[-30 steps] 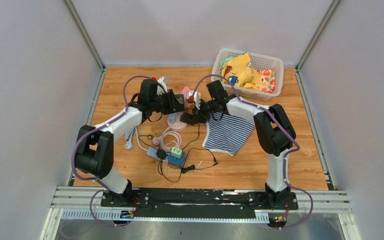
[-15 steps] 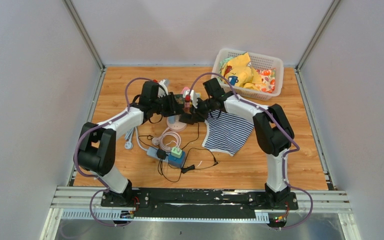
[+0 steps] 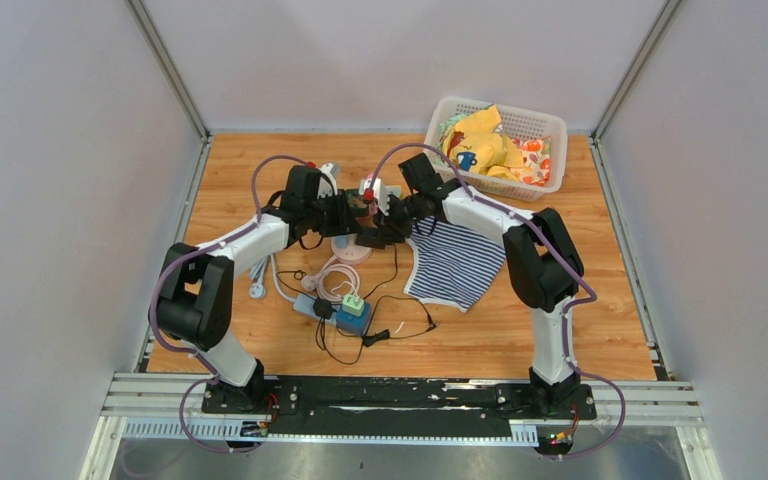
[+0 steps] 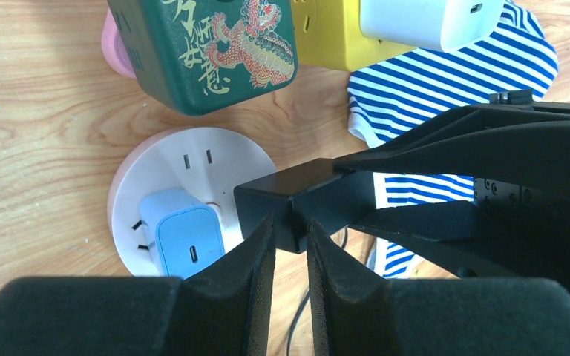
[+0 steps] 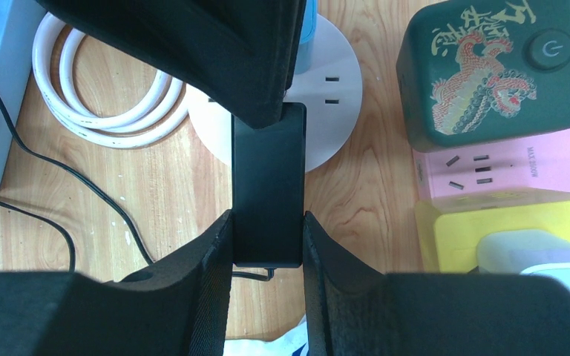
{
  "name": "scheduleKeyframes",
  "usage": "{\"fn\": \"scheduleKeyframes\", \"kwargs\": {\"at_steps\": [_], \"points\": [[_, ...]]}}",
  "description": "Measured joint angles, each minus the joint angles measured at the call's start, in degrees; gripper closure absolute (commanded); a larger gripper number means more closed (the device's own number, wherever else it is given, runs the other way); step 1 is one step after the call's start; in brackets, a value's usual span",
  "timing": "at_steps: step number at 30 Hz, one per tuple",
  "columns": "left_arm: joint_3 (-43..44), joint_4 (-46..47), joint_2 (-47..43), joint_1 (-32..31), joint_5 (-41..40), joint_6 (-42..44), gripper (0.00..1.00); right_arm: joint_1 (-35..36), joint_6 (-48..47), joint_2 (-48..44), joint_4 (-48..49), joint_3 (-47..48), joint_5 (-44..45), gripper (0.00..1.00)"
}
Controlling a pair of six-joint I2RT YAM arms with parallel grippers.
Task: Insert the plug
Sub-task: Press the plug into the socket.
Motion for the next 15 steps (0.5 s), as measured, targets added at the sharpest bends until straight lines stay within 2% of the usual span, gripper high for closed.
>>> {"fn": "scheduleKeyframes", "kwargs": {"at_steps": [6,8,15], "points": [[0.9,-1.1,0.0,-0.5,-2.1,2.3,0.77,0.3,0.0,0.0,-0.5,0.8,0.3,0.86],[1.3,-1.7,0.0,-0.6,-3.1,2.9,0.81,0.4,0.2,0.1,-0.7,1.3,0.3,0.86],[2.2,-5.6,0.1,-1.0,-9.1,5.9,0.84,0.8,1.3,0.4,-1.0,2.6,0.0,0.87]]}}
